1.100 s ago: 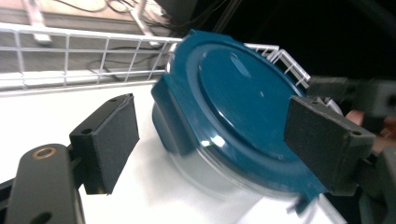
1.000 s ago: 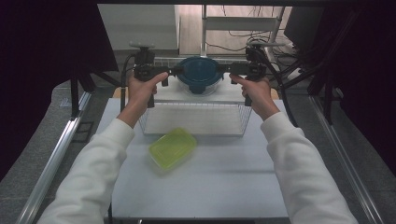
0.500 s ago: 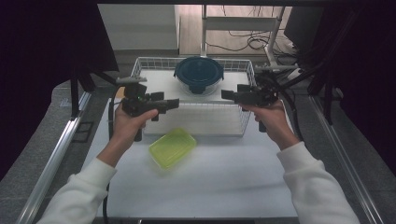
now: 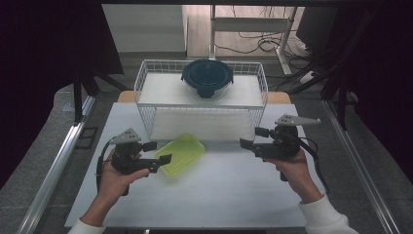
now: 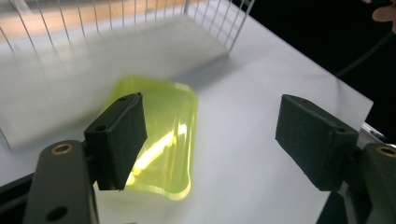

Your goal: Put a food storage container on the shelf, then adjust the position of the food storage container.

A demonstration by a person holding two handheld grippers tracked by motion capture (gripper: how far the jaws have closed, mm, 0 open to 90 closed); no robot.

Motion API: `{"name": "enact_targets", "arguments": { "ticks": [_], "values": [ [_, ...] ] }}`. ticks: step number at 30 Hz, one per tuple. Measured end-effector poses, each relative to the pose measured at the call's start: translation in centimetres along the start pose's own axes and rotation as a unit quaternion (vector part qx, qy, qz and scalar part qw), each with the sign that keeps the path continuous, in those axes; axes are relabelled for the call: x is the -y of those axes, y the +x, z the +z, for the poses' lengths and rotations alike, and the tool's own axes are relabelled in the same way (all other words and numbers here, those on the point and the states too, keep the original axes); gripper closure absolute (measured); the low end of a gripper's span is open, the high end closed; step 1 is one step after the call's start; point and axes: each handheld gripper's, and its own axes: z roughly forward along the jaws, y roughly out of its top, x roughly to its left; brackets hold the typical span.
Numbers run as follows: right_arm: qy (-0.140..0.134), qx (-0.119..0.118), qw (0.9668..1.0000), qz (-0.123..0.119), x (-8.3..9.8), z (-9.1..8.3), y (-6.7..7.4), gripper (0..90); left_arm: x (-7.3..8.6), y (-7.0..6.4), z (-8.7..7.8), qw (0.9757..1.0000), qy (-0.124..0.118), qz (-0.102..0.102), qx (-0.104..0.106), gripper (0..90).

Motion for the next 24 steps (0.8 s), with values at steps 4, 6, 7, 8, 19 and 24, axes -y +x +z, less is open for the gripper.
{"name": "enact_targets", "arguments": {
  "ticks": [4,6,7,8,19,24],
  "values": [
    [0.015,0.002,0.9999,0.001,2.2,-0.1,0.2,20.9,1.9,0.5,1.2,0.9996,0.026,-0.008,-0.006,24.0],
    [0.025,0.004,0.9997,-0.001,3.2,0.0,0.4,21.3,2.3,0.5,1.5,0.9994,0.033,-0.002,-0.005,23.9],
    [0.030,0.004,0.9995,-0.001,3.7,0.1,0.5,21.3,2.5,0.5,1.7,0.9994,0.035,0.001,-0.007,23.9],
    [0.034,0.007,0.9994,-0.001,4.2,0.2,0.7,21.4,2.7,0.5,1.8,0.9992,0.038,0.002,-0.010,23.9],
    [0.064,0.010,0.9979,-0.001,7.4,1.5,1.3,21.8,4.1,1.2,2.6,0.9977,0.066,-0.011,-0.015,24.4],
    [0.069,0.011,0.9975,0.003,8.0,1.5,1.1,21.8,4.0,1.2,2.5,0.9981,0.059,-0.010,-0.016,24.1]
  ]
}}
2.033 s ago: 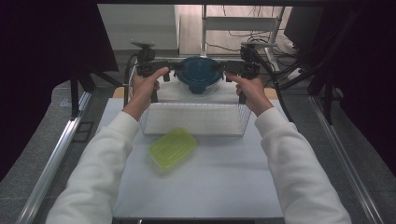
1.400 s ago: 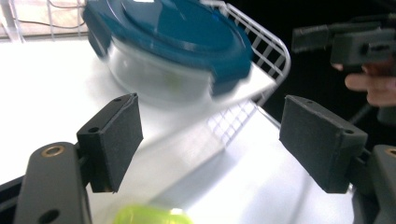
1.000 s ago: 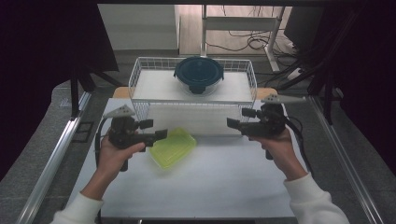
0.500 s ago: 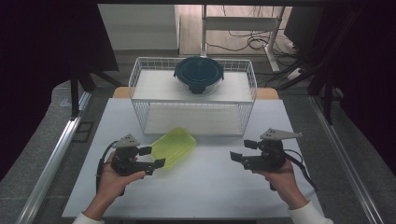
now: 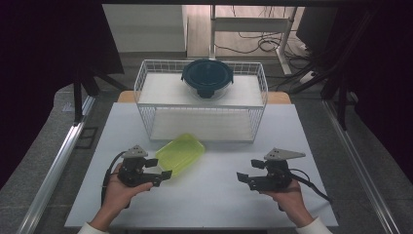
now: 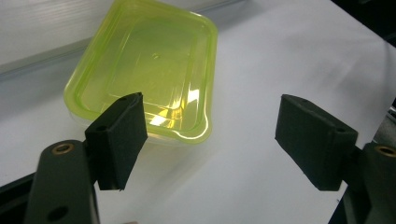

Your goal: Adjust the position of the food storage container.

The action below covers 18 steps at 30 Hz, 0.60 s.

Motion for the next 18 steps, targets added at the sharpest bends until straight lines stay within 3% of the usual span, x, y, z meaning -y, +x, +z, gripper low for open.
{"name": "enact_targets", "arguments": {
  "ticks": [10,14,18],
  "values": [
    [0.009,-0.003,0.9999,0.009,0.3,0.7,-0.4,21.7,-0.3,0.4,-0.2,0.9999,-0.009,0.006,0.000,28.2],
    [0.010,-0.002,0.9999,0.010,0.5,0.4,-0.4,21.8,-0.9,0.6,0.0,0.9999,-0.010,0.005,-0.002,35.8],
    [0.010,-0.001,0.9999,0.005,0.7,0.0,-0.3,21.8,-2.2,0.8,1.1,0.9993,-0.007,0.023,-0.028,41.8]
  ]
}}
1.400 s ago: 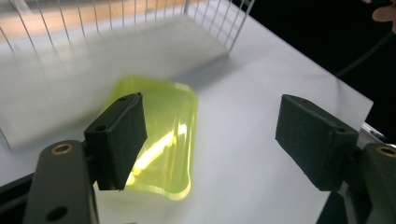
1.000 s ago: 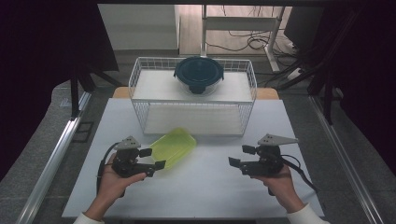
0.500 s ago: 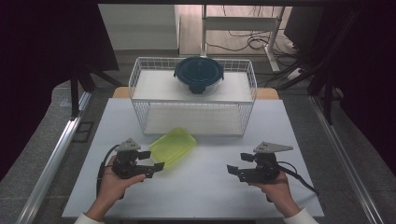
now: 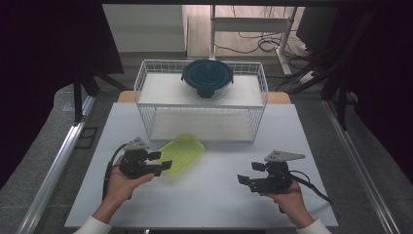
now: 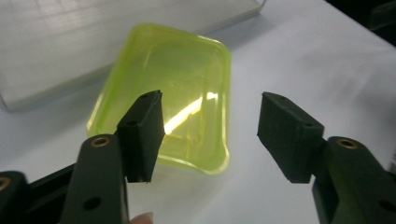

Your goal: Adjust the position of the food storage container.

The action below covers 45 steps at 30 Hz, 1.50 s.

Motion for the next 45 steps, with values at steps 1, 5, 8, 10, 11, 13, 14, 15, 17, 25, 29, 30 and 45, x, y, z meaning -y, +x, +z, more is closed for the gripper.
{"name": "enact_targets", "arguments": {
  "ticks": [1,5,8,10,11,13,14,15,17,25,29,30,45],
  "values": [
    [0.000,0.000,1.0000,0.002,0.0,-0.1,0.0,21.8,-0.3,0.0,0.2,1.0000,0.001,0.003,-0.003,42.6],
    [-0.004,0.001,1.0000,0.005,0.0,-0.4,0.0,21.8,-1.6,0.5,1.2,0.9996,0.004,0.015,-0.024,45.0],
    [-0.003,0.004,1.0000,0.003,0.0,-0.5,-0.1,21.8,-2.9,1.3,1.8,0.9986,0.008,0.028,-0.045,49.7],
    [-0.002,0.006,1.0000,0.000,0.0,-0.4,-0.2,21.8,-3.7,2.0,2.4,0.9982,0.016,0.033,-0.048,59.9],
    [-0.001,0.006,1.0000,-0.001,0.0,-0.4,-0.2,21.7,-4.0,2.4,2.7,0.9976,0.023,0.037,-0.055,63.5],
    [0.000,0.006,1.0000,-0.002,0.0,-0.3,-0.2,21.8,-4.5,3.0,3.4,0.9959,0.033,0.043,-0.072,69.2],
    [0.002,0.006,1.0000,-0.002,0.0,-0.3,-0.2,21.7,-4.7,3.3,3.8,0.9953,0.039,0.045,-0.076,72.0],
    [0.003,0.008,0.9999,-0.005,0.0,-0.2,-0.2,21.8,-4.9,3.7,4.4,0.9944,0.046,0.049,-0.081,75.2],
    [0.005,0.012,0.9999,-0.007,0.1,-0.1,-0.3,21.7,-5.0,3.9,4.8,0.9942,0.050,0.050,-0.081,87.1],
    [0.014,0.015,0.9997,0.013,0.5,0.1,-0.8,21.8,-5.5,5.3,8.8,0.9880,0.099,0.065,-0.099,90.0],
    [0.013,0.017,0.9997,0.012,0.5,0.1,-1.0,21.8,-5.4,5.6,10.0,0.9825,0.120,0.087,-0.113,90.0],
    [0.014,0.018,0.9997,0.012,0.5,0.1,-1.0,21.8,-5.5,5.7,10.4,0.9811,0.124,0.092,-0.115,90.0],
    [0.019,0.021,0.9996,0.008,0.7,0.4,-1.0,21.8,-5.7,4.6,12.0,0.9817,0.138,0.107,-0.076,90.0]
  ]
}}
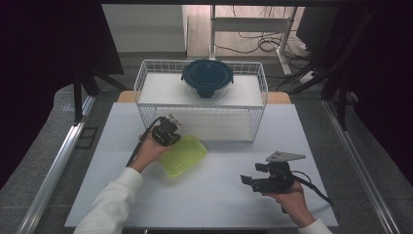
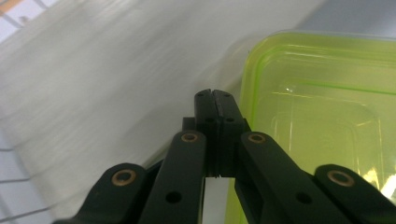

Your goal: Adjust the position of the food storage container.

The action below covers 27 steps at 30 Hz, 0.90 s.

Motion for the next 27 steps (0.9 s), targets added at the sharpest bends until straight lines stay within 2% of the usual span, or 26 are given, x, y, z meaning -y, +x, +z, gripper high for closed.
{"name": "enact_targets", "arguments": {
  "ticks": [1,2,4,11,13,14,15,17,19,21,22,25,27],
  "values": [
    [0.002,0.000,1.0000,0.000,0.0,0.1,0.0,21.8,-0.1,-0.5,0.0,0.9998,0.001,0.012,0.015,90.0],
    [0.003,0.000,1.0000,0.000,0.0,0.1,0.1,21.8,-0.1,-0.8,0.0,0.9997,-0.001,0.011,0.024,90.0],
    [0.002,-0.001,1.0000,0.000,0.1,0.1,0.1,21.8,-0.2,-1.3,-0.1,0.9990,0.006,0.033,0.030,90.0],
    [0.003,-0.001,1.0000,0.001,0.1,0.2,0.1,21.8,-0.4,-2.8,-0.2,0.9970,0.013,0.057,0.051,90.0],
    [0.003,-0.001,1.0000,0.001,0.1,0.2,0.1,21.8,-0.8,-3.8,-0.3,0.9947,0.021,0.081,0.060,90.0],
    [0.002,-0.001,1.0000,0.001,0.1,0.2,0.1,21.8,-0.8,-3.8,-0.3,0.9947,0.021,0.081,0.060,90.0],
    [0.002,-0.001,1.0000,0.000,0.1,0.1,0.1,21.8,-0.9,-4.5,-0.3,0.9926,0.023,0.096,0.071,90.0],
    [0.001,-0.001,1.0000,0.001,0.1,0.1,0.1,21.8,-0.9,-5.2,-0.4,0.9906,0.028,0.109,0.079,90.0],
    [0.001,-0.001,1.0000,0.000,0.1,0.1,0.1,21.8,-0.9,-5.9,-0.5,0.9897,0.027,0.111,0.087,90.0],
    [0.001,-0.001,1.0000,0.000,0.1,0.0,0.1,21.8,-0.9,-6.4,-0.6,0.9879,0.030,0.122,0.091,90.0],
    [0.002,-0.001,1.0000,0.001,0.1,0.0,0.1,21.8,-0.9,-6.4,-0.6,0.9879,0.030,0.122,0.091,90.0],
    [0.002,-0.002,1.0000,0.002,0.1,0.1,0.1,21.8,-0.9,-7.1,-0.8,0.9837,0.043,0.143,0.101,90.0],
    [0.003,-0.002,1.0000,0.002,0.1,0.1,0.1,21.8,-0.9,-7.5,-0.9,0.9830,0.043,0.143,0.106,90.0]
  ]
}}
